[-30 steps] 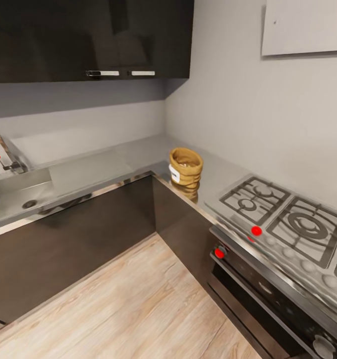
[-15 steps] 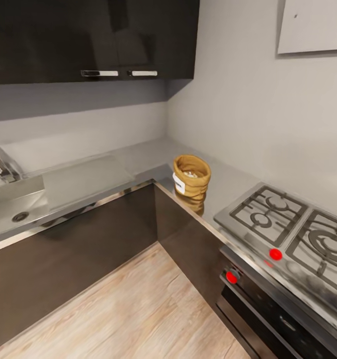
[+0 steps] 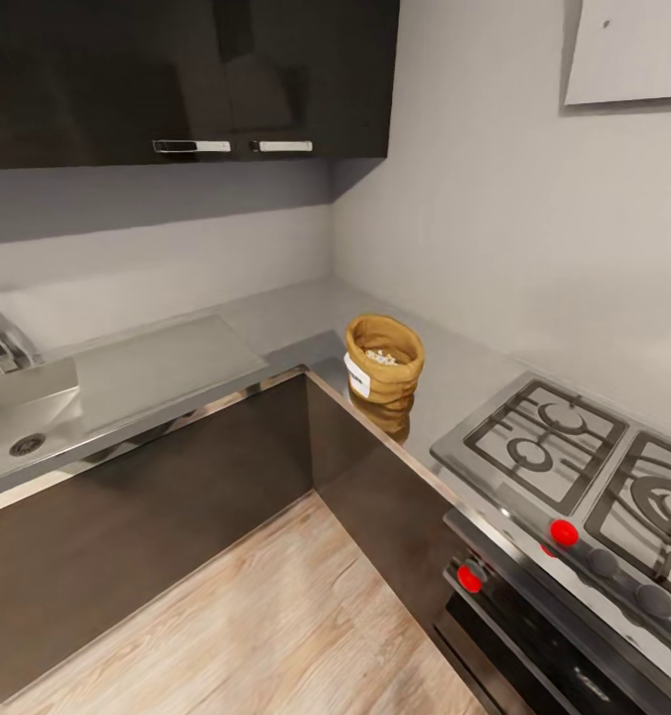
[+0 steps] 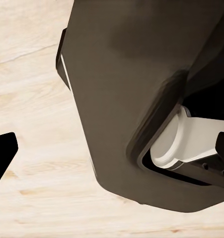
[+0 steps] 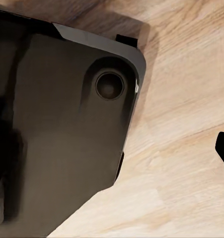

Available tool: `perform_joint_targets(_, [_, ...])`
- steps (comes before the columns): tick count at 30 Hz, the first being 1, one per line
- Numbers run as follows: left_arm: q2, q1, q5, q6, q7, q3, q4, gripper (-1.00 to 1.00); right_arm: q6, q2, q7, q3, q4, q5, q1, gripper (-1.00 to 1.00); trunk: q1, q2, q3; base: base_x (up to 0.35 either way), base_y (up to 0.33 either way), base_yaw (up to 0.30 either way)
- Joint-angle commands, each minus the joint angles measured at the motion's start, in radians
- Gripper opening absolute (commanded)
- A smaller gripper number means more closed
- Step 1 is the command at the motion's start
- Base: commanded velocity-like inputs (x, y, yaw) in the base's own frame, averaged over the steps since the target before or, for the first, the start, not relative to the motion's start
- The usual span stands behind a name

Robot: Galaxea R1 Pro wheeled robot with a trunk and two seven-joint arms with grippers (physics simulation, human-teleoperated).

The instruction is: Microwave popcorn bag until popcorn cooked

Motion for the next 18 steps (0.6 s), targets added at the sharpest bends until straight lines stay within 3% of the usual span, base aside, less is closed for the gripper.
perform_joint_targets(1, [-0.001, 0.0, 0.002, -0.001, 0.001, 0.006, 0.0, 1.0, 0.001, 0.015, 0.011, -0.007, -0.032, 0.007, 0.0, 1.0, 0.0, -0.001, -0.001, 0.001, 0.0, 0.0])
perform_joint_targets(2, [-0.001, 0.0, 0.001, -0.002, 0.003, 0.006, 0.0, 1.0, 0.02, 0.048, 0.024, -0.004, -0.102, 0.01, 0.0, 1.0, 0.0, -0.001, -0.001, 0.0, 0.0, 0.0])
perform_joint_targets(4, [-0.002, 0.0, 0.001, -0.002, 0.004, 0.006, 0.0, 1.0, 0.09, 0.086, 0.033, 0.004, -0.203, 0.02, 0.0, 1.0, 0.0, -0.001, -0.001, 0.0, 0.0, 0.0])
perform_joint_targets(9, [-0.002, 0.0, -0.001, -0.003, 0.004, 0.005, 0.0, 1.0, 0.456, 0.192, 0.044, 0.021, -0.629, 0.029, 0.001, 1.0, 0.0, -0.001, -0.001, 0.0, 0.0, 0.0])
perform_joint_targets(10, [-0.002, 0.0, -0.002, -0.003, 0.004, 0.004, 0.0, 1.0, 0.512, 0.208, 0.048, 0.035, -0.694, 0.029, 0.002, 1.0, 0.0, -0.001, -0.001, 0.0, 0.0, 0.0])
perform_joint_targets(11, [-0.002, 0.0, -0.002, -0.003, 0.004, 0.004, 0.0, 1.0, 0.593, 0.226, 0.059, 0.074, -0.782, 0.028, 0.005, 1.0, 0.0, -0.001, -0.001, 0.0, 0.0, 0.0])
perform_joint_targets(15, [-0.002, 0.0, -0.002, -0.003, 0.004, 0.005, -0.001, 1.0, 0.863, 0.227, 0.108, 0.236, -1.046, 0.02, -0.034, 1.0, 0.0, -0.001, -0.001, 0.0, 0.0, 0.0])
perform_joint_targets(18, [-0.002, 0.0, -0.001, -0.003, 0.004, 0.005, -0.001, 1.0, 1.061, 0.227, 0.158, 0.286, -1.216, 0.01, -0.112, 1.0, 0.0, -0.001, -0.001, 0.0, 0.0, 0.0])
